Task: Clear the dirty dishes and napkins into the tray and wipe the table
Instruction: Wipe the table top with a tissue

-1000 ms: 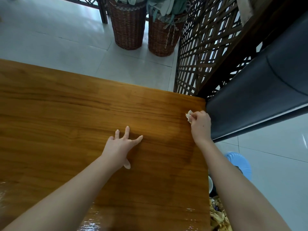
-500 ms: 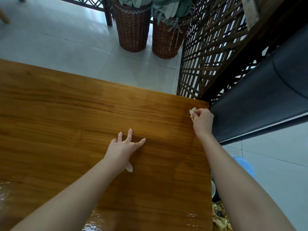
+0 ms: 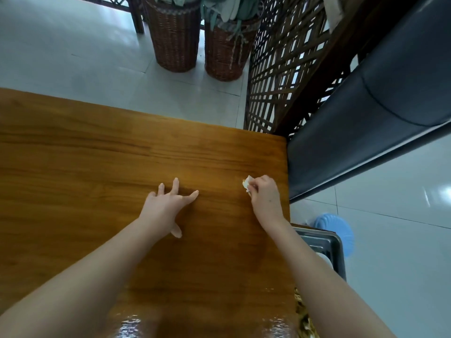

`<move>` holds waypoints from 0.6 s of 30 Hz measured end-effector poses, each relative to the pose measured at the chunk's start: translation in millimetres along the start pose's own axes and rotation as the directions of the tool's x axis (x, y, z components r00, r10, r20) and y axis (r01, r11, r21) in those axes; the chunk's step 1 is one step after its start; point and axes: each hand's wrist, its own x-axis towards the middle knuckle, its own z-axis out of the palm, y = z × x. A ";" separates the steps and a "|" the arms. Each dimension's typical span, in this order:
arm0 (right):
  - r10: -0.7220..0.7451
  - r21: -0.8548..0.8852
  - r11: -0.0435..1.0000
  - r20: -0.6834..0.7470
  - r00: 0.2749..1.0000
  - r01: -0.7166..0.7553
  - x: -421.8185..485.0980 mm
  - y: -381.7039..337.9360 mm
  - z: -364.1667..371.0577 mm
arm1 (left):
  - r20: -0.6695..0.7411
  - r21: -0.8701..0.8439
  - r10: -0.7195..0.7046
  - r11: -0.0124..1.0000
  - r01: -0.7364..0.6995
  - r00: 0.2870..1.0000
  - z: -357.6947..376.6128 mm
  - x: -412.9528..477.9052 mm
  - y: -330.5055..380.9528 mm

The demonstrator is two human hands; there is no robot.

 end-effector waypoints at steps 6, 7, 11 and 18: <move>-0.040 0.013 0.999 0.051 0.998 0.039 -69.3 -7.5 -1.3 | -0.008 0.015 0.006 1.000 -0.006 1.000 -2.6 -8.2 1.1; -0.042 0.016 0.999 0.061 0.997 0.041 -82.6 -8.8 -1.7 | -0.006 0.018 0.009 1.000 -0.008 1.000 -2.7 -11.0 0.1; -0.018 0.044 0.999 0.103 0.995 0.014 -138.4 -15.1 -2.8 | 0.004 0.024 0.035 0.999 -0.035 0.999 -3.0 -21.8 -0.9; -0.007 0.055 0.999 0.183 0.983 -0.003 -203.8 -20.9 -9.4 | -0.033 0.019 0.088 0.996 -0.087 0.996 14.9 -58.7 -6.3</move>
